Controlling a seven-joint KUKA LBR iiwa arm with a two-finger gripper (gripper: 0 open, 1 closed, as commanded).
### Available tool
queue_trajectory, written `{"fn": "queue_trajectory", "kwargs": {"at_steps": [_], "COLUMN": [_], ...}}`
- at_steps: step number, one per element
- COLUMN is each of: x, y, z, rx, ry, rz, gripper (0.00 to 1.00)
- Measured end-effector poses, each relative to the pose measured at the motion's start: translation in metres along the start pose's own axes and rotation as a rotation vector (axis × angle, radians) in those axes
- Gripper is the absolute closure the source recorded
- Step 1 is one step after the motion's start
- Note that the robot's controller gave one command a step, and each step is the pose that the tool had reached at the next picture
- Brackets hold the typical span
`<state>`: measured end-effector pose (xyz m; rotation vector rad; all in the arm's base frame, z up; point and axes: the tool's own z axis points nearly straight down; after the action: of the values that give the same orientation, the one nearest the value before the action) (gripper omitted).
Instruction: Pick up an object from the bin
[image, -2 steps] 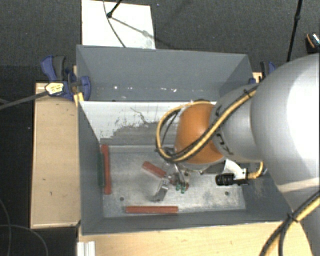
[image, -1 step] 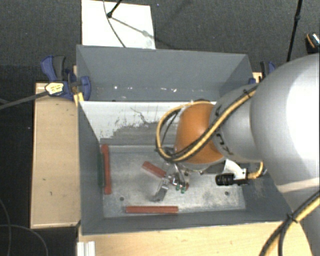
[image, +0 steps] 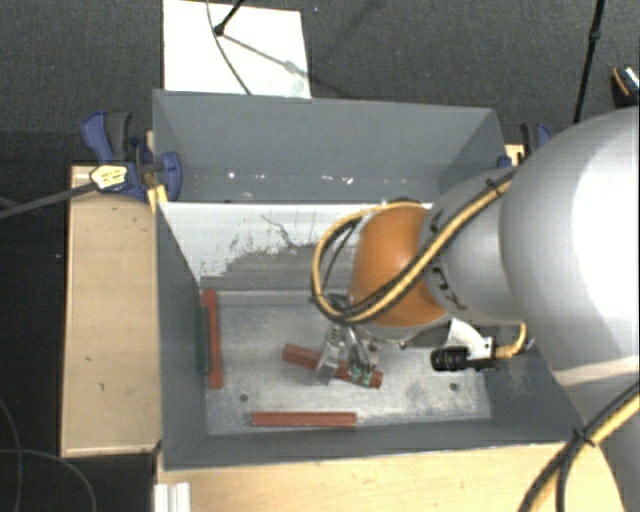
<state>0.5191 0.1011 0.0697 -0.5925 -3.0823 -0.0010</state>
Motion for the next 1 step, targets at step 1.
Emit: {"fn": "queue_trajectory", "kwargs": {"at_steps": [1], "x": [-0.0001], "y": [0.0001], "z": [-0.0009], "rx": [-0.001], "ry": [-0.001], "rz": [0.005], "gripper": [1.0]}}
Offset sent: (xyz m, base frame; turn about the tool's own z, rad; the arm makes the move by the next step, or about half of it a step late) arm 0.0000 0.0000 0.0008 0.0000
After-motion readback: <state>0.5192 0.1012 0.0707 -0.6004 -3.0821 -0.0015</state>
